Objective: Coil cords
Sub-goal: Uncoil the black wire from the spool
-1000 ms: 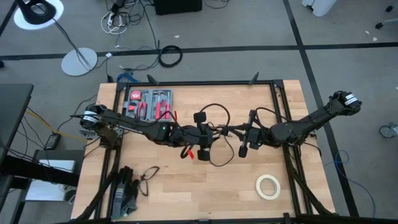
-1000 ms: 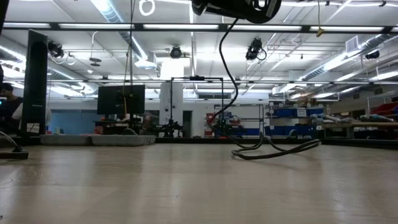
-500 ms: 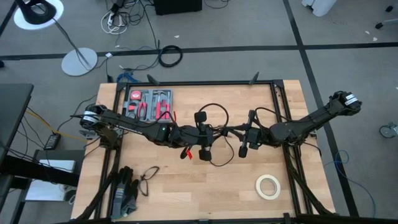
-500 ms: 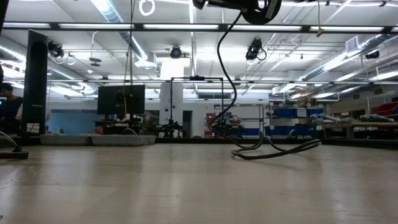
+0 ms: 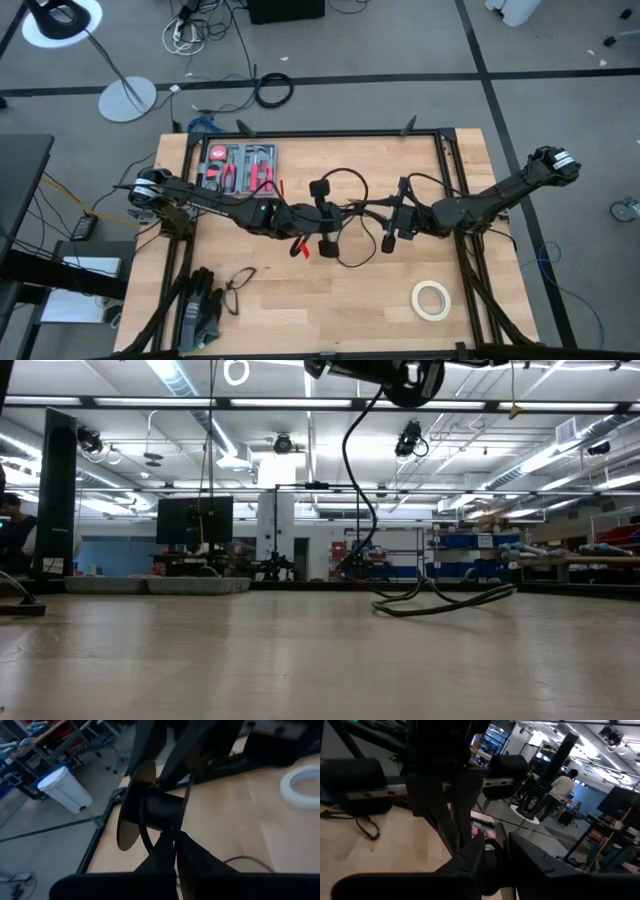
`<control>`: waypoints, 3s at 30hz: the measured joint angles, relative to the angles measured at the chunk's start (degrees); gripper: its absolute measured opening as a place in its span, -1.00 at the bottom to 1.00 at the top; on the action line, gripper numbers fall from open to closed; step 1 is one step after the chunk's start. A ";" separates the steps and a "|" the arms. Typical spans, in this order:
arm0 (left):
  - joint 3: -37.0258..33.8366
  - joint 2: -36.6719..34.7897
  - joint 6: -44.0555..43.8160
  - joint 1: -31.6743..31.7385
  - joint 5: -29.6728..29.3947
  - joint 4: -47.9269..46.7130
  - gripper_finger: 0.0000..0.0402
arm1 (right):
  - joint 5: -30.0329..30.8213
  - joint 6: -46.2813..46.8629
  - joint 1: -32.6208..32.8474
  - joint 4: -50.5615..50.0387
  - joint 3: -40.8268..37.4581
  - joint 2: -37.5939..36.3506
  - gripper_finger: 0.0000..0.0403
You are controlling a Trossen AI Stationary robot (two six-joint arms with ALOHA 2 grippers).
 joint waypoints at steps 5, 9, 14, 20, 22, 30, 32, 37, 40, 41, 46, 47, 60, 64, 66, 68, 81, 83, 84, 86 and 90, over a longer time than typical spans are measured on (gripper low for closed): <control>0.00 0.00 1.41 0.09 -1.15 -6.51 -1.00 | -0.20 0.01 1.32 2.09 0.00 -0.48 -0.46; 0.00 0.00 4.25 -0.11 -0.19 -10.67 -1.00 | 1.18 0.01 1.66 0.91 0.00 -1.02 -0.45; 0.63 0.00 10.56 -1.79 1.66 -14.35 -1.00 | 3.10 4.27 -0.38 -7.46 0.00 -1.02 -0.47; 2.76 -0.04 15.69 -4.24 5.83 -17.37 -1.00 | -6.99 11.93 -5.77 -14.98 0.00 -0.54 -0.48; 3.89 -0.04 18.85 -5.04 7.87 -17.06 -1.00 | -15.65 14.19 -8.96 -17.29 0.00 0.65 -0.48; 7.65 -0.07 25.31 -6.09 19.18 -20.12 -1.00 | -39.14 12.66 -15.84 -16.44 -0.02 3.15 -0.49; 7.99 -0.07 25.19 -5.83 20.02 -20.20 -1.00 | -44.20 12.63 -16.71 -14.44 -0.02 3.25 -0.50; 8.80 -0.07 26.93 -5.22 20.99 -17.11 -1.00 | -46.47 13.78 -17.82 -11.73 -0.02 3.27 -0.50; 8.79 -0.07 28.53 -4.85 20.88 -15.15 -1.00 | -46.79 14.27 -17.71 -10.55 -0.01 4.25 -0.50; 8.79 -0.07 28.77 -4.80 20.83 -14.18 -1.00 | -46.79 14.26 -17.71 -11.11 -0.06 4.42 -0.50; 8.79 -0.07 30.67 -4.66 20.57 -10.71 -1.00 | -49.86 14.43 -18.70 -2.29 -2.36 7.33 -0.50; 8.79 -0.07 31.31 -4.66 20.41 -10.39 -1.00 | -50.30 14.45 -18.96 -0.57 -2.81 7.91 -0.50; 8.72 -0.07 32.67 -4.68 15.55 -7.62 -1.00 | -52.19 17.34 -22.88 5.49 -6.67 8.81 -0.50; 8.72 -0.25 32.67 -4.85 15.00 -7.50 -1.00 | -50.24 18.51 -23.32 1.92 -6.67 8.82 -0.50; 8.72 -0.41 32.84 -4.85 14.59 -6.99 -1.00 | -50.13 19.09 -23.32 1.63 -6.67 8.84 -0.50; 8.70 -0.81 33.15 -4.87 14.03 -6.62 -1.00 | -49.69 19.54 -23.32 1.15 -6.67 8.84 -0.50; 8.68 -3.39 32.77 -6.30 13.38 -8.12 -1.00 | -44.84 19.38 -23.37 -3.61 -6.69 7.40 -0.52; 8.68 -3.38 32.64 -6.27 13.36 -8.18 -1.00 | -44.84 19.35 -23.37 -2.15 -6.69 7.40 -0.52; 8.68 -3.38 32.62 -6.28 13.36 -8.20 -1.00 | -44.84 19.43 -23.37 -1.19 -6.69 7.40 -0.52; 8.68 -3.39 32.75 -6.35 13.36 -8.14 -1.00 | -44.91 19.99 -23.37 -0.17 -6.69 7.40 -0.52; 8.68 -3.39 33.13 -6.38 13.37 -7.23 -1.00 | -44.95 21.36 -23.22 0.48 -6.69 7.47 -0.52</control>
